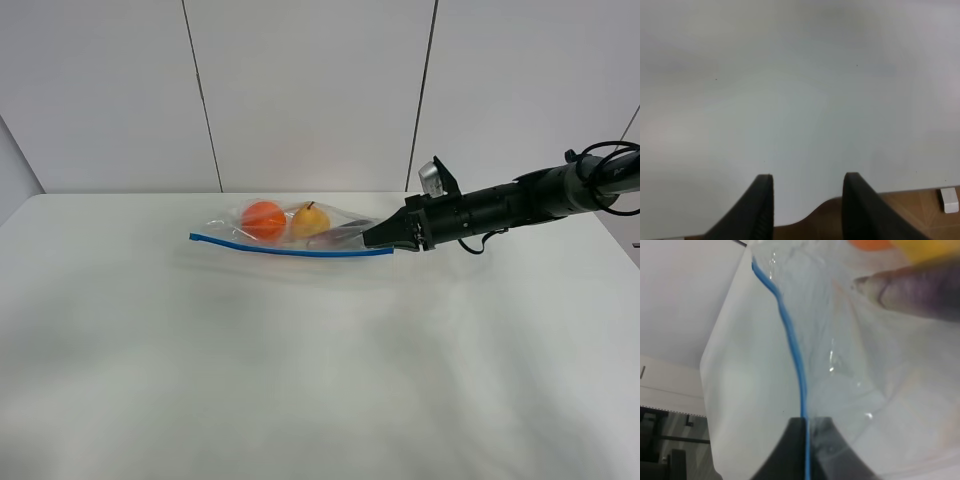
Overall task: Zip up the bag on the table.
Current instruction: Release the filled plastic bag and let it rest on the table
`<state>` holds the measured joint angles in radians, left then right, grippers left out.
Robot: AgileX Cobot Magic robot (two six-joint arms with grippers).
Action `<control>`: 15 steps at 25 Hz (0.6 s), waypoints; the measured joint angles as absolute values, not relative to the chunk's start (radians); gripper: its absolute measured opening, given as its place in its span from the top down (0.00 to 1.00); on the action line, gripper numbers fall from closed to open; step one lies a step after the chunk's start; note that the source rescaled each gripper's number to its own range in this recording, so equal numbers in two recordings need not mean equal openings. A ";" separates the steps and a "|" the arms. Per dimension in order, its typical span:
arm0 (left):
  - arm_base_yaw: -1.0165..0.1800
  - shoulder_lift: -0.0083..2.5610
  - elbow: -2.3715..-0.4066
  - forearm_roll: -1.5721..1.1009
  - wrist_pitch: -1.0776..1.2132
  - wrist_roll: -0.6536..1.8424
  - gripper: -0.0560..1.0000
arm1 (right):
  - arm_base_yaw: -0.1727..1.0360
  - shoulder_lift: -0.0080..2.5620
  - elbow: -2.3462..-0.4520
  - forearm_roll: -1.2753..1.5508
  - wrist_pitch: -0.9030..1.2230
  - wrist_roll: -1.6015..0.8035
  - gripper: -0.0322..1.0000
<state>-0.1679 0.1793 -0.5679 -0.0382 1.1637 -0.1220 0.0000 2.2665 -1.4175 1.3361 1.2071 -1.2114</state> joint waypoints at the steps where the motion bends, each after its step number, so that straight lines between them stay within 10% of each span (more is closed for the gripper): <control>1: -0.168 0.179 -0.568 -0.038 1.164 -0.122 0.47 | 0.000 2.267 -1.417 1.336 1.207 -1.211 0.73; 7: -0.168 0.179 -0.568 -0.038 1.164 -0.122 0.47 | 0.000 2.267 -1.417 1.336 1.207 -1.186 0.17; 15: -0.168 0.179 -0.568 -0.038 1.164 -0.122 0.47 | 0.000 2.267 -1.417 1.336 1.207 -1.171 0.06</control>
<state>-0.1679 0.1793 -0.5679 -0.0382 1.1637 -0.1220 0.0000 2.2665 -1.4175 1.3361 1.2071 -1.1712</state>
